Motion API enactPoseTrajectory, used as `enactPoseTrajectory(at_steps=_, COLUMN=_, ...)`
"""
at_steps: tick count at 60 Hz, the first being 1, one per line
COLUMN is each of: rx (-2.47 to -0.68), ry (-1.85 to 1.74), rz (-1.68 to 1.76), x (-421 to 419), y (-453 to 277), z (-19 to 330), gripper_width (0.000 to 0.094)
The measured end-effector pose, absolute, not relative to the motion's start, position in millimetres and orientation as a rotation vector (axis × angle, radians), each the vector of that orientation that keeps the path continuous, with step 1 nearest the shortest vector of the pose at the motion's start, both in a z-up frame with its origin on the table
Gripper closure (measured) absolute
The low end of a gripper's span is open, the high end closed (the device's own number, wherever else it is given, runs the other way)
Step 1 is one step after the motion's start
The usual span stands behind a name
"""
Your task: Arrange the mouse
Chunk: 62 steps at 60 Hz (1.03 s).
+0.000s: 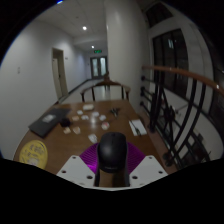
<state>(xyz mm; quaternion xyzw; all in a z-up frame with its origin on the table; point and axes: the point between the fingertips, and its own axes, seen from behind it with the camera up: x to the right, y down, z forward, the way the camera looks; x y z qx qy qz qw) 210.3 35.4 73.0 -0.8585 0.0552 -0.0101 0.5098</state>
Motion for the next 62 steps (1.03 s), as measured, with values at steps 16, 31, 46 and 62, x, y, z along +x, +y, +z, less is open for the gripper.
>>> enactPoseTrajectory(at_steps=16, rx=-1.863, ry=-0.005, rz=0.244, x=-38, y=24, z=202, gripper_width=0.0580)
enactPoseTrajectory(at_steps=31, rx=-2.199, ry=-0.114, rz=0.208, x=-156, y=15, z=23, gripper_width=0.0579)
enactPoseTrajectory(at_steps=46, rx=-2.260, ry=-0.274, rz=0.151, x=-165, y=9, z=-15, gripper_width=0.0401)
enactPoseTrajectory(at_steps=62, rx=-2.138, ry=-0.391, rz=0.319, x=-132, y=-49, z=33, gripper_width=0.0086)
